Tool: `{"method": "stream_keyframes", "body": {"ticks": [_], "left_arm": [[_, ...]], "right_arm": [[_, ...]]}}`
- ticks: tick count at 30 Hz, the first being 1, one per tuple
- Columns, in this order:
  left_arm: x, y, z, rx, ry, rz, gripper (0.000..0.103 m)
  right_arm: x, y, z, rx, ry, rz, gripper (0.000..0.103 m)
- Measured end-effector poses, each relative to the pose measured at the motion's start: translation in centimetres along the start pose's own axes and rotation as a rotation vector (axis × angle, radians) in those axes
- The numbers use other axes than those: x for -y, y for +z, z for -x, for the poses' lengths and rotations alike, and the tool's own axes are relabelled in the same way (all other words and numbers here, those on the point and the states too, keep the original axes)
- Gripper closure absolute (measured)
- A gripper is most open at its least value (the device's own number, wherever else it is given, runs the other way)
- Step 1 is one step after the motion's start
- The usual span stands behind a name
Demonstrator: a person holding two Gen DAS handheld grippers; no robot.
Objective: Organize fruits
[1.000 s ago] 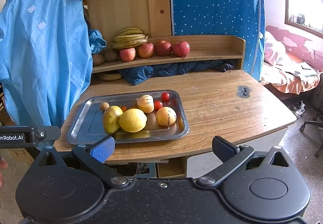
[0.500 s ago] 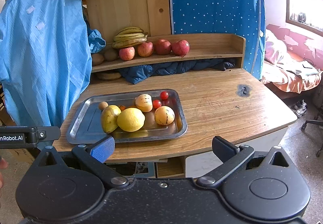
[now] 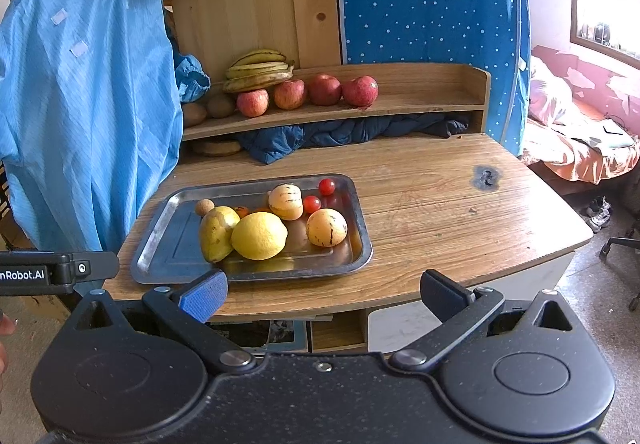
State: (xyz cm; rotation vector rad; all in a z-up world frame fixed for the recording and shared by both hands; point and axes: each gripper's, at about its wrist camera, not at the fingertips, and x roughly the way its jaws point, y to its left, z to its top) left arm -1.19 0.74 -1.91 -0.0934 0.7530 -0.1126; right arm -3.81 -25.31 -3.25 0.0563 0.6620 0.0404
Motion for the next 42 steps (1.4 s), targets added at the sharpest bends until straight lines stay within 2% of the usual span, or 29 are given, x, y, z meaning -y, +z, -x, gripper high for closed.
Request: {"method": "stream_keyframes", "body": {"ticks": [21,29,42], "left_arm": [[-0.37,0.13,-0.42,-0.006,0.0,0.006,0.001],[-0.62,0.11,-0.76,-0.031,0.009,0.017,0.001],[-0.56,0.21,-0.62,-0.031,-0.026,0.007,0.001]], "right_arm": [[-0.12,0.2,-0.9,-0.011,0.004,0.006,0.001],[-0.3,0.23,-0.9,-0.011,0.004,0.007,0.001],[-0.36,0.24,-0.74,-0.005,-0.003,0.003,0.001]]}}
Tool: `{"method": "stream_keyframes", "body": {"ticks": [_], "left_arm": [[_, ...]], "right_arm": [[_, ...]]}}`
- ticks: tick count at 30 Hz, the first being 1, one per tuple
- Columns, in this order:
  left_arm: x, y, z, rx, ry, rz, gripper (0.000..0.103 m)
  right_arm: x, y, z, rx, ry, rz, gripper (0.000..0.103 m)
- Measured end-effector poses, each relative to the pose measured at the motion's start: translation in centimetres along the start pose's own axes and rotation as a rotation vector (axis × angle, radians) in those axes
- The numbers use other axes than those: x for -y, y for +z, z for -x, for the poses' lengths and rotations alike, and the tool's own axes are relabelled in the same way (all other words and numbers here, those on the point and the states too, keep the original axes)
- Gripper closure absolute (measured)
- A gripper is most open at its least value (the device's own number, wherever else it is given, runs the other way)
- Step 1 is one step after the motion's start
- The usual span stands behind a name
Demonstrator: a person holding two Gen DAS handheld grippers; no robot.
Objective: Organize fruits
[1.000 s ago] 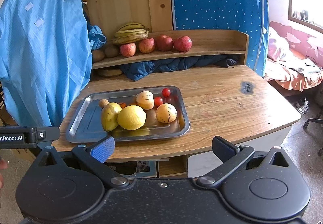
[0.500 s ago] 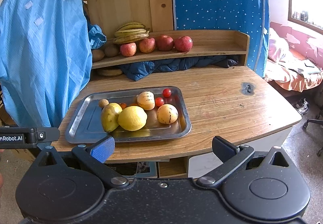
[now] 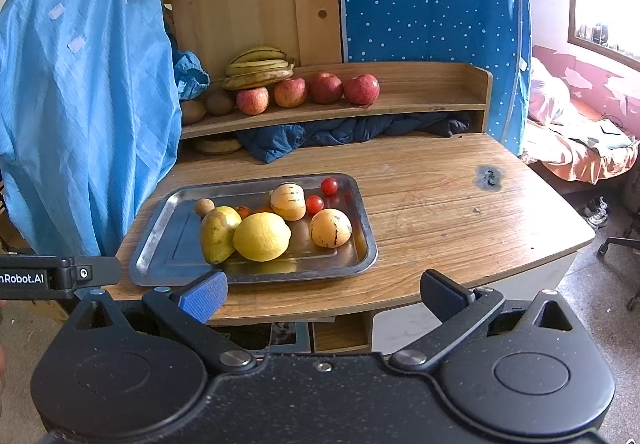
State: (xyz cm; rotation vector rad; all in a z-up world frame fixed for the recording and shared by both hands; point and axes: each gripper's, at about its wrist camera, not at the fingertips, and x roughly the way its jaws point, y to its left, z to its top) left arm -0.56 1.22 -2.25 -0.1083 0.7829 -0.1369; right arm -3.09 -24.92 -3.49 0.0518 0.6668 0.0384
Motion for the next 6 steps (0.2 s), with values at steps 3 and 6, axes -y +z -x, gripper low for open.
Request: {"method": "stream_keyframes", "body": {"ticks": [3,6], "left_arm": [[0.06,-0.04,0.02,0.001,0.0,-0.001,0.001],[0.06,-0.05,0.0,0.0,0.001,-0.001,0.001]], "right_arm": [[0.05,-0.01,0.06,-0.004,0.001,0.001,0.001],[0.15,-0.03,0.09,-0.005,0.001,0.0,0.001]]}}
